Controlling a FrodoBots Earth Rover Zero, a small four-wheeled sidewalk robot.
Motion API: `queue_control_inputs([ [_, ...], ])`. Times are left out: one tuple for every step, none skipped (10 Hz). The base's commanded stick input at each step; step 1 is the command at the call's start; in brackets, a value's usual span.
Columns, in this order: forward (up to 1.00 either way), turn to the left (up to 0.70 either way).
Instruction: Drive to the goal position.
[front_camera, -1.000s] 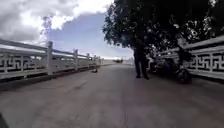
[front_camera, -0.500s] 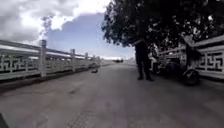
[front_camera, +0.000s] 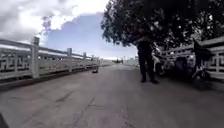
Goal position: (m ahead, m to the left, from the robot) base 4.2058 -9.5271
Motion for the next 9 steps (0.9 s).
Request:
queue_control_inputs([
  [0.7, 0.0],
  [0.7, 0.0],
  [0.7, 0.0],
  [0.7, 0.0],
  [0.7, 0.0],
  [0.7, 0.0],
  [0.7, 0.0],
  [0.7, 0.0],
  [0.7, 0.0],
])
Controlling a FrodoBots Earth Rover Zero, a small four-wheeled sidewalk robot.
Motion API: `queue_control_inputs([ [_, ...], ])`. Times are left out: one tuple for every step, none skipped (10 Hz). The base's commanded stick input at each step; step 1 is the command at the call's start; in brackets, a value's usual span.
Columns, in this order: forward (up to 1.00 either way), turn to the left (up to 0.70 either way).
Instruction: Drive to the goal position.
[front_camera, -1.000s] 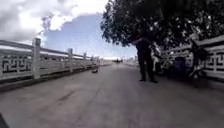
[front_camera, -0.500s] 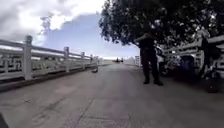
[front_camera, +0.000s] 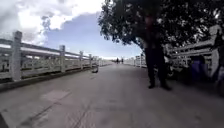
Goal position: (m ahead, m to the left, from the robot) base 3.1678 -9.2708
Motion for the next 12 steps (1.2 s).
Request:
queue_control_inputs([
  [0.7, -0.02],
  [0.7, -0.04],
  [0.7, -0.03],
  [0.7, -0.02],
  [0.7, 0.0],
  [0.7, 0.0],
  [0.7, 0.0],
  [0.7, 0.0],
  [0.7, 0.0],
  [0.7, 0.0],
  [0.7, 0.0],
  [0.7, 0.0],
])
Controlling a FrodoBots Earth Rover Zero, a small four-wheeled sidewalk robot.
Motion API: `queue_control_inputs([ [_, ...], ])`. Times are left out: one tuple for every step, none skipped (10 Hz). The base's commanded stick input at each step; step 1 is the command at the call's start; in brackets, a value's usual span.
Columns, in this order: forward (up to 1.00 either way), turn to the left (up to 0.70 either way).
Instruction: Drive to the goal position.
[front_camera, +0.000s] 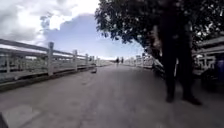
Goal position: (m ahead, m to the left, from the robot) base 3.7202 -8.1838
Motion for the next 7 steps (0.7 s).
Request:
queue_control_inputs([
  [0.7, 0.0],
  [0.7, 0.0],
  [0.7, 0.0],
  [0.7, 0.0],
  [0.7, 0.0],
  [0.7, 0.0],
  [0.7, 0.0],
])
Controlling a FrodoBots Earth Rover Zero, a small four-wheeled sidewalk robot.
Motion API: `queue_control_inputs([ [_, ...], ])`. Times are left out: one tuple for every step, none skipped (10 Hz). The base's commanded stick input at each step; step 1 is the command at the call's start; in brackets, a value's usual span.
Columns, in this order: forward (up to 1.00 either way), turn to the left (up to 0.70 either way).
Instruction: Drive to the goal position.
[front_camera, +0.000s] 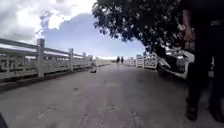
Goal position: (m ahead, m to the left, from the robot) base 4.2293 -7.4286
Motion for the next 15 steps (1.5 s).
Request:
queue_control_inputs([
  [0.7, 0.0],
  [0.7, 0.0],
  [0.7, 0.0],
  [0.7, 0.0],
  [0.07, 0.0],
  [0.7, 0.0],
  [0.7, 0.0],
  [0.7, 0.0],
  [0.7, 0.0],
  [0.7, 0.0],
  [0.7, 0.0],
  [0.7, 0.0],
  [0.7, 0.0],
  [0.7, 0.0],
  [0.7, 0.0],
])
